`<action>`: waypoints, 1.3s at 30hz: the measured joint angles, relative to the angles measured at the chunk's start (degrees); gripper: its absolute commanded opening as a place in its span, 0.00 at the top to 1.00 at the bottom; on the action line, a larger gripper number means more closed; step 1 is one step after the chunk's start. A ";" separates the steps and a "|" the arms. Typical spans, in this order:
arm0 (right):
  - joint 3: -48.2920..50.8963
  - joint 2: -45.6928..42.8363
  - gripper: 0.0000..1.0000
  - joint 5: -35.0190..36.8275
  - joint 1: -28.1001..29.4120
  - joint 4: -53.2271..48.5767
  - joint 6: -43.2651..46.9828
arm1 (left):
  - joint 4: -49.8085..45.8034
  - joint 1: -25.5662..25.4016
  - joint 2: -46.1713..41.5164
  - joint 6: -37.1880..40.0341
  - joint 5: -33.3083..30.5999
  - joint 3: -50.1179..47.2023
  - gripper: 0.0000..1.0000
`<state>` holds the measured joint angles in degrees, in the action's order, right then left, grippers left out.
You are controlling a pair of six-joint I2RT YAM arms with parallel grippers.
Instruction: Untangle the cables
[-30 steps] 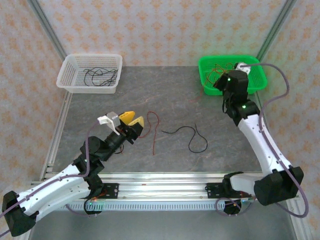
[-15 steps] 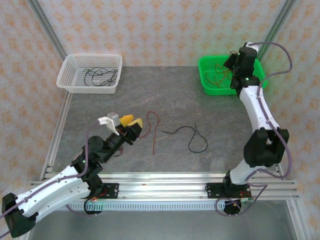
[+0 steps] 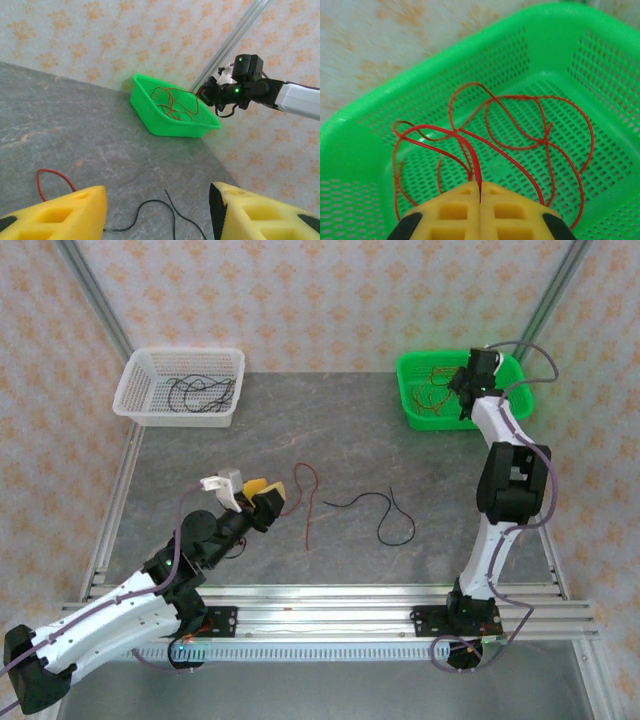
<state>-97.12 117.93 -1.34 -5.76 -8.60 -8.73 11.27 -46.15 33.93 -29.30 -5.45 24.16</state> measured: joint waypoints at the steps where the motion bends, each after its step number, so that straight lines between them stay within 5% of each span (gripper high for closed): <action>1: -0.31 1.01 1.00 0.02 -0.20 -0.11 -0.04 | -0.37 0.00 0.35 -0.31 -0.04 0.02 0.45; 12: -5.22 6.47 1.00 0.04 -0.31 -0.61 -0.44 | -3.91 -1.51 4.28 -2.82 -2.16 1.14 0.45; 19: -6.95 7.41 0.59 0.04 -0.46 -1.86 -1.95 | -7.26 -1.55 5.29 -4.31 -4.57 3.50 0.45; 25: -6.25 6.56 0.50 -0.04 -0.46 -2.60 -3.26 | -9.94 -1.86 6.86 -5.99 -5.57 4.96 0.45; 39: 21.24 -24.17 0.50 -3.96 3.08 -2.64 -5.81 | -22.97 -1.86 23.85 -14.34 -7.48 14.99 0.46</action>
<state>-75.88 93.76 -5.30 -2.68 -11.25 -14.55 -11.70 -48.01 57.78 -43.64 -12.93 39.16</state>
